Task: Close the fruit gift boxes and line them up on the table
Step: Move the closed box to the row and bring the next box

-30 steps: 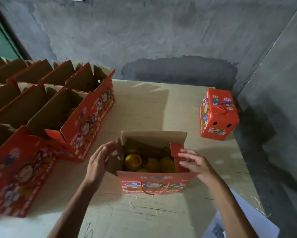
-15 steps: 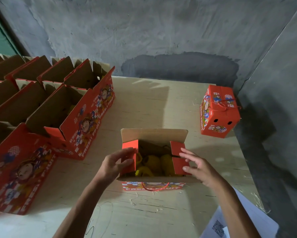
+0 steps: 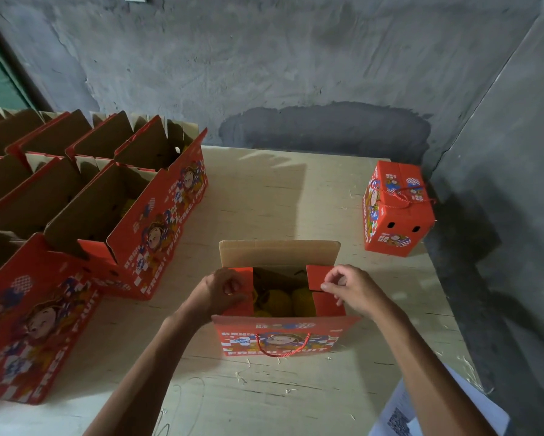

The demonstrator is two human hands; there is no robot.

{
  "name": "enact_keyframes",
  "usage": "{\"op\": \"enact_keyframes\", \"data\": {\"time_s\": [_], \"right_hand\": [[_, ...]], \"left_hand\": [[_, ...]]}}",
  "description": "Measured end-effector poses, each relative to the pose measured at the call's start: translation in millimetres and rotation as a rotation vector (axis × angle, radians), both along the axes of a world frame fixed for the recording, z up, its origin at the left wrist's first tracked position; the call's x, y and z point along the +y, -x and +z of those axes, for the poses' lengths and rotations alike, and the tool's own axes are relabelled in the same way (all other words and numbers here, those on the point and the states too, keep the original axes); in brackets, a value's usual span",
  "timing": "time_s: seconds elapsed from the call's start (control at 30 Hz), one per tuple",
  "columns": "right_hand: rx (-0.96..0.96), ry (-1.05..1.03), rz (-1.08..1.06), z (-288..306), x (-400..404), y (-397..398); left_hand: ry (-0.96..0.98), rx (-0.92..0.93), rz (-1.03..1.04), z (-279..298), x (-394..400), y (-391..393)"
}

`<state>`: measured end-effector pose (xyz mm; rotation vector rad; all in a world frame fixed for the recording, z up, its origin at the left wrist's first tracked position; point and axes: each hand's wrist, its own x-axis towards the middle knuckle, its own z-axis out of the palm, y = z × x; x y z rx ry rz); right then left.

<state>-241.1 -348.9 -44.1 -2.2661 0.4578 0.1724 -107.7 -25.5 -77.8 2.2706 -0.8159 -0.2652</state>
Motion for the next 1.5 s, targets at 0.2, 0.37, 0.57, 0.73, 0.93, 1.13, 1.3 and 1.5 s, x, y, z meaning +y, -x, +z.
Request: {"op": "enact_keyframes", "data": {"time_s": [0.2,0.37,0.57,0.73,0.93,1.13,1.3,1.5], "right_hand": [[-0.107,-0.103,-0.151,-8,5,-1],[-0.097,-0.056,-0.084,-7,5,-6],[-0.155,-0.047,-0.123,-12,6,3],[-0.2,-0.156,-0.175,-14,4,8],[-0.164,-0.197,-0.126,-12,5,15],[-0.098,-0.337,-0.107,-4,4,7],[-0.095,-0.559,-0.177,-4,14,5],[-0.043,-0.608,-0.2,-2,13,2]], "left_hand": [[0.051,0.103,0.236,-10,0,6],[0.06,0.207,0.228,1,-5,-4],[0.503,0.512,0.2,9,-5,16],[0.54,0.474,0.297,17,5,24],[0.501,0.511,0.307,11,10,28],[0.403,0.587,0.223,23,8,15],[0.505,0.678,0.227,22,6,14],[0.554,0.659,0.28,16,4,16]]}}
